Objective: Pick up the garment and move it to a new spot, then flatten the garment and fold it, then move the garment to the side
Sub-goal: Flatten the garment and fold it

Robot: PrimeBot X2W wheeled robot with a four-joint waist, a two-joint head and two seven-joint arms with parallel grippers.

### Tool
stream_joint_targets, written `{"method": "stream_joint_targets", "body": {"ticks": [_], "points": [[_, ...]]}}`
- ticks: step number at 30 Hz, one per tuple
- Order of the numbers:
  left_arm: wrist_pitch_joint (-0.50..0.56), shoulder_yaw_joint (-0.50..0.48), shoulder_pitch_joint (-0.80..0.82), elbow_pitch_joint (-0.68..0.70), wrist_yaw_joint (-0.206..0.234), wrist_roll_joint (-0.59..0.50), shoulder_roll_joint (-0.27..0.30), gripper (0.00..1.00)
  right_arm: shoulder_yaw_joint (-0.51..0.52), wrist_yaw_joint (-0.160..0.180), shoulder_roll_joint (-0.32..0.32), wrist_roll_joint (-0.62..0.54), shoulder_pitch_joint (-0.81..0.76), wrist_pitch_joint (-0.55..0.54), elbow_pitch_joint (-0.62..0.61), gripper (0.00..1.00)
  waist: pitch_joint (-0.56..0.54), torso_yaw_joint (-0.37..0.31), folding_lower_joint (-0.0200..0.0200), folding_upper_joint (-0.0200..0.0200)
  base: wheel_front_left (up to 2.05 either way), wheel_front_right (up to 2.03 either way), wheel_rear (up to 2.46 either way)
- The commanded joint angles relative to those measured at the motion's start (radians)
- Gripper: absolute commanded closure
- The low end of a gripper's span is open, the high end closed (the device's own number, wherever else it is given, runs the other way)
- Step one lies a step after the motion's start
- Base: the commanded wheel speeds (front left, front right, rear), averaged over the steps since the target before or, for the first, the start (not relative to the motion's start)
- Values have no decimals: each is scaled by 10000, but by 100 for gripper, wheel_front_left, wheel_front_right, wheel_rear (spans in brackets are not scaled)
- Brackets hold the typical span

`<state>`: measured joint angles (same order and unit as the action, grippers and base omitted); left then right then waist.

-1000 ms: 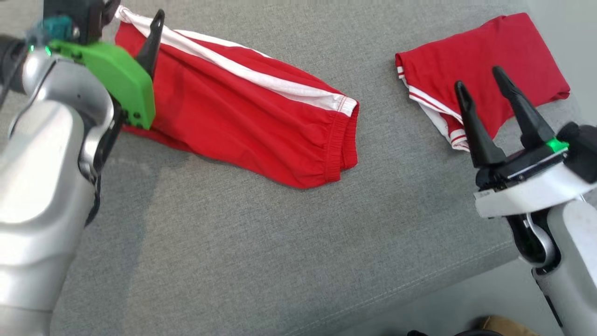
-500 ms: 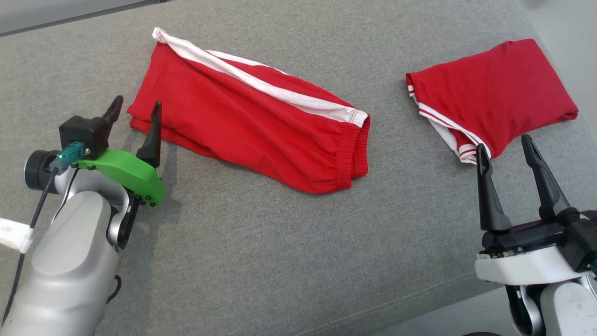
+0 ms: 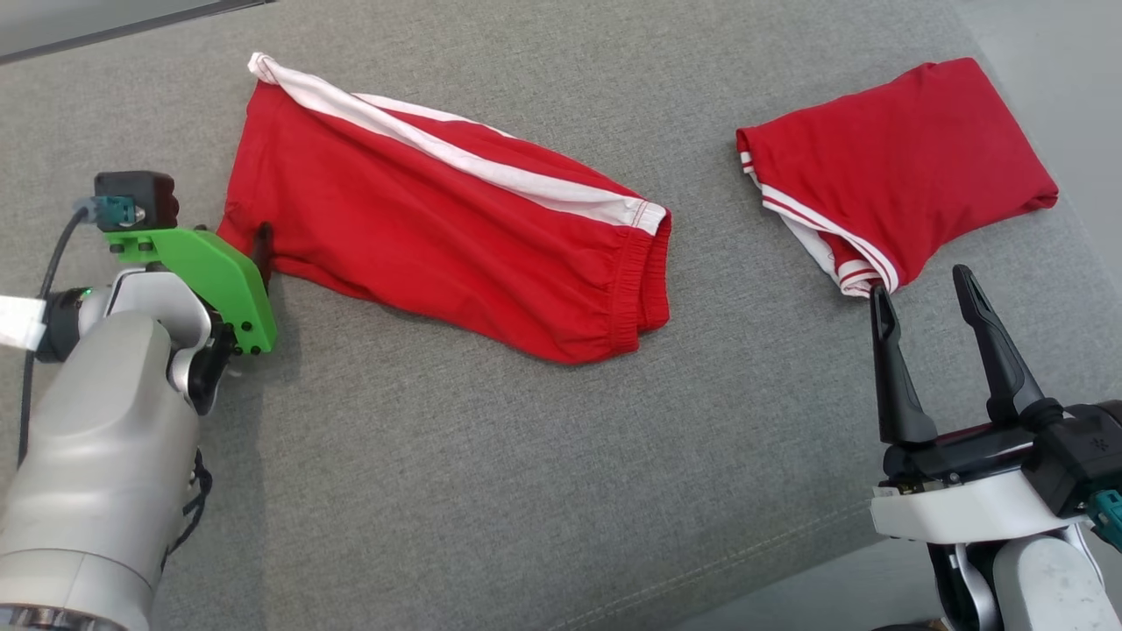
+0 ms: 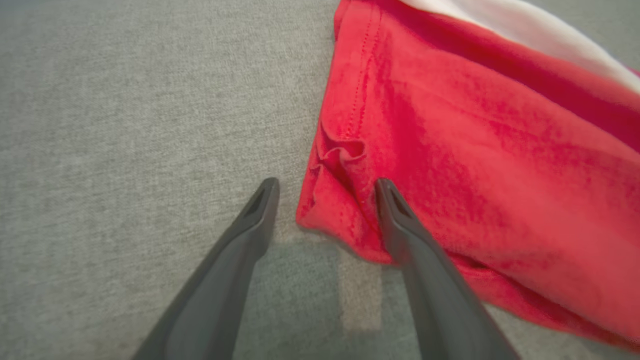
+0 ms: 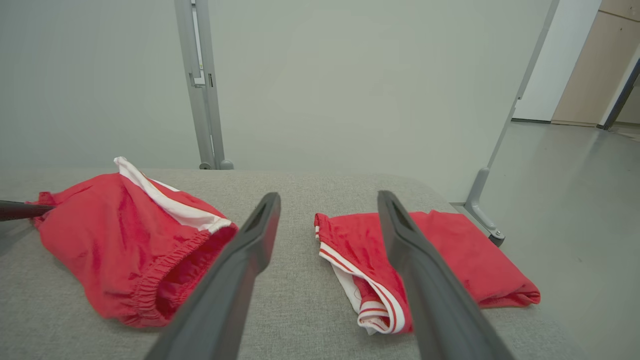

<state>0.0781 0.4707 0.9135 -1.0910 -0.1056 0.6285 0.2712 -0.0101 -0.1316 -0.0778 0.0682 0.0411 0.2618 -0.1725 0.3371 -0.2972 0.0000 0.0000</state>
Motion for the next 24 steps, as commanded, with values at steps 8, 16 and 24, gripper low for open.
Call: {"method": "stream_joint_targets", "body": {"ticks": [8,16,24], "points": [[1395,575,205,-820,-175,-94,-89,100,37,18,42,104,-117,37,53,0,-101,33,0,0,0,0,0],[251,573,-243,-414,-122,37,-318,100,234,18,96,109,-499,37,141,0,-639,466,0,0,0,0,0],[-1343,410,-2507,1057,277,431,-975,100,571,18,45,65,-1123,38,59,0,-1246,1469,0,0,0,0,0]]}}
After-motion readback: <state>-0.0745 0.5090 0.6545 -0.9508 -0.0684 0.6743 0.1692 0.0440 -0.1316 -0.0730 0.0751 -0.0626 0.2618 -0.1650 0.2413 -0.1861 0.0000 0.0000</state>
